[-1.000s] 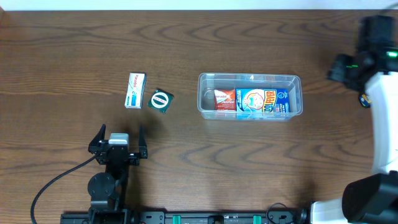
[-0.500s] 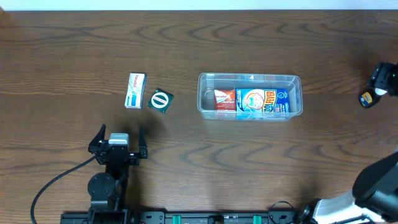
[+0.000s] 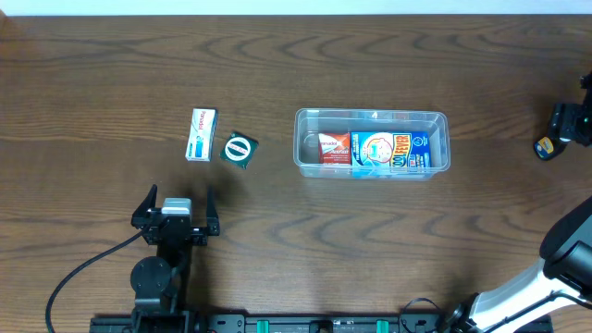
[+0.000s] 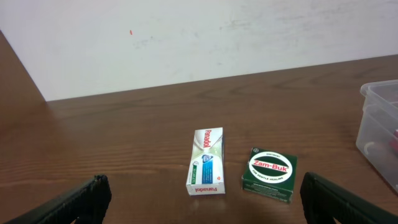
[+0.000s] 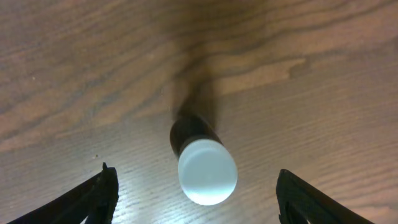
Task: Pack container
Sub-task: 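Move right gripper to the dark bottle and grasp its white cap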
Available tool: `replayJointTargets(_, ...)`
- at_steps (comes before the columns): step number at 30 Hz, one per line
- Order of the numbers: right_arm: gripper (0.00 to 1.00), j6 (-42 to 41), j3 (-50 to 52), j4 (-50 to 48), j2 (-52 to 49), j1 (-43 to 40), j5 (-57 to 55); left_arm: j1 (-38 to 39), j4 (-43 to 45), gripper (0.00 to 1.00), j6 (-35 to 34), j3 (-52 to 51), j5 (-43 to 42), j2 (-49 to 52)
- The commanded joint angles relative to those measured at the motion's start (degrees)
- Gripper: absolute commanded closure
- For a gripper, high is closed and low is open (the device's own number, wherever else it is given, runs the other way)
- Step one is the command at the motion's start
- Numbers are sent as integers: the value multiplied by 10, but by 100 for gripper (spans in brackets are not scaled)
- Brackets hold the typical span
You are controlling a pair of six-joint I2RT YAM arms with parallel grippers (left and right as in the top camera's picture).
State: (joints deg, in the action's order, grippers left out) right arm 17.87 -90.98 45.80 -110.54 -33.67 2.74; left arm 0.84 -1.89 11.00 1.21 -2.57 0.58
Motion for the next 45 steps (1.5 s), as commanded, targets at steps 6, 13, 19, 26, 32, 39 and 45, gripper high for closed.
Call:
replayJointTargets(6, 25, 42, 1, -21, -29, -5, 23, -3, -21, 2, 8, -10, 14, -3)
replayJointTargets(13, 44, 71, 1, -29, -47, -6, 33, -3, -21, 2, 8, -10, 14, -3)
replayJointTargets(19, 62, 70, 1, -31, -47, -9, 33, -3, -21, 2, 8, -10, 14, -3)
replayJointTargets(26, 68, 57, 1, -27, -47, -9, 33, -3, -21, 2, 8, -10, 14, -3)
replayJointTargets(32, 71, 21, 1, -21, -47, -9, 33, -3, -21, 2, 8, -10, 14, -3)
replayJointTargets(39, 77, -8, 0, -19, -46, -9, 34, -3, -21, 2, 8, -10, 14, -3)
replayJointTargets(45, 80, -20, -2, -19, -44, -8, 34, -3, -21, 2, 8, -10, 14, -3)
